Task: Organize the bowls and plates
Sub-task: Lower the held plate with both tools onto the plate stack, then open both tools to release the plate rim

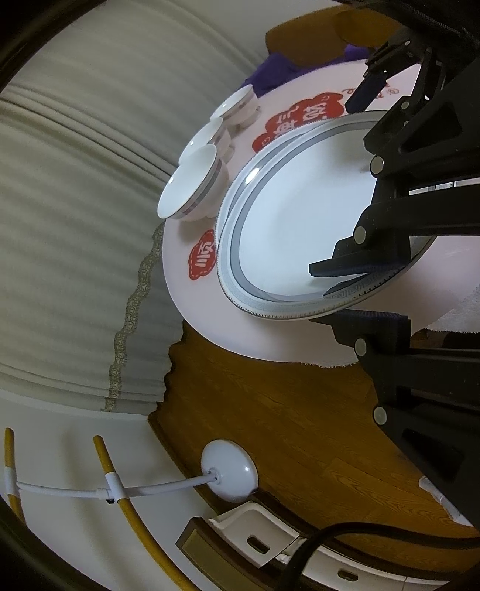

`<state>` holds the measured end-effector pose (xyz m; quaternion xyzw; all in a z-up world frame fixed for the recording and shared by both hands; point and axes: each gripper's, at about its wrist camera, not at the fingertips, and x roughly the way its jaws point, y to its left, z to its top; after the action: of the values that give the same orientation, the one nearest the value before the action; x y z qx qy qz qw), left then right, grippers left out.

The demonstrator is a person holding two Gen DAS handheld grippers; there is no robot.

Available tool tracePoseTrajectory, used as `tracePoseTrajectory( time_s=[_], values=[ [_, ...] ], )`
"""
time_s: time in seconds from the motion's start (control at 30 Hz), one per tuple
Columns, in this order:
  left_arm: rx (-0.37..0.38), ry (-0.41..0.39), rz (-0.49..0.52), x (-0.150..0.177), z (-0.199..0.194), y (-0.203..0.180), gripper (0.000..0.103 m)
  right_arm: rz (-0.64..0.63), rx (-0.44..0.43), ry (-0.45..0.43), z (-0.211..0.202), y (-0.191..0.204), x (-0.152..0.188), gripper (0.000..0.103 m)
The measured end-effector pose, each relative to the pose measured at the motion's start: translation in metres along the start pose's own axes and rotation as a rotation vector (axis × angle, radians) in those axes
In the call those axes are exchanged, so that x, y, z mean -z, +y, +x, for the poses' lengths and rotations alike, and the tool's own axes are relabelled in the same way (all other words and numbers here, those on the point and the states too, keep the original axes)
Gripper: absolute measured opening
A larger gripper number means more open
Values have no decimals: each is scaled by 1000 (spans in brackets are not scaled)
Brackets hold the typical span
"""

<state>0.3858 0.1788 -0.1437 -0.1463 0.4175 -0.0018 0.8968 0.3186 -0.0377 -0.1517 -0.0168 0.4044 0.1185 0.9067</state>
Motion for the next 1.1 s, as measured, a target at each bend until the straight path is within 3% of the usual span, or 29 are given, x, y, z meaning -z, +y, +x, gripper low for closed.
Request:
tracePoseTrajectory(
  time_s=[1.1],
  values=[
    [-25, 27, 28, -3, 36, -14, 17, 107, 34, -31, -4, -40, -1, 77]
  ],
)
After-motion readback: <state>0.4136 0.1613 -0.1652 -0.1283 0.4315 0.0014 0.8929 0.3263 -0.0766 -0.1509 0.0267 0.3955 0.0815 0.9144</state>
